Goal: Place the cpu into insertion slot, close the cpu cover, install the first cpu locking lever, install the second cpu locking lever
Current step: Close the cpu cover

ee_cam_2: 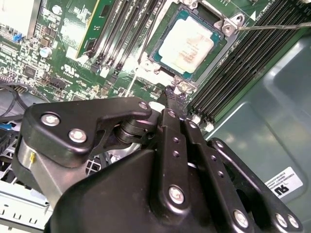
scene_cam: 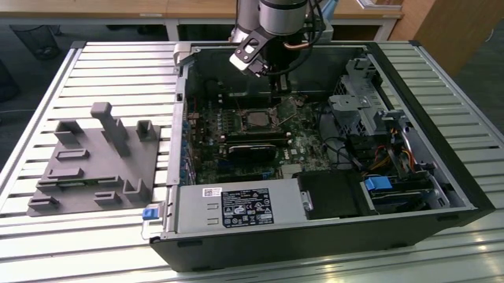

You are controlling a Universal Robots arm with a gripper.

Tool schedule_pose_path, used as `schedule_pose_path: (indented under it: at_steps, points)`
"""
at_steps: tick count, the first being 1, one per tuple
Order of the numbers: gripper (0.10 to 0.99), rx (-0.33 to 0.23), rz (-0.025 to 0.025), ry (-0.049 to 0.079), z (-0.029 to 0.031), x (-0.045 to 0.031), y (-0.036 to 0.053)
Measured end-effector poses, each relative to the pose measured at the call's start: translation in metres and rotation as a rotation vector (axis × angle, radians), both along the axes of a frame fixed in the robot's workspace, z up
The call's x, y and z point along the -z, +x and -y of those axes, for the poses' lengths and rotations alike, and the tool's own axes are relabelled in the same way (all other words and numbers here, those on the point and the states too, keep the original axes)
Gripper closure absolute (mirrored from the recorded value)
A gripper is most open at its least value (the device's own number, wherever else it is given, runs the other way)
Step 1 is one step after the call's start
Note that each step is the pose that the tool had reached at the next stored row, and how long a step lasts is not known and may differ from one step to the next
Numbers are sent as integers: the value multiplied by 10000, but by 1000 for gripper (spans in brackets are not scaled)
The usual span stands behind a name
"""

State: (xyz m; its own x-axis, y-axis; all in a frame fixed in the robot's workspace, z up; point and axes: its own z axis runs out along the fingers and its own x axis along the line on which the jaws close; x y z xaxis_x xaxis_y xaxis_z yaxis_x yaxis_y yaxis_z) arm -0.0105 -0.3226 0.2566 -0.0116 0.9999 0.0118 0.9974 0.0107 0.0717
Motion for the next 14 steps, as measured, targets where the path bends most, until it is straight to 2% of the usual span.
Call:
schedule_pose_path:
  at_steps: [9, 14]
  points:
    - [980, -5, 0, 1, -1, 7, 96]
    - [980, -5, -44, -2, -2, 11, 211]
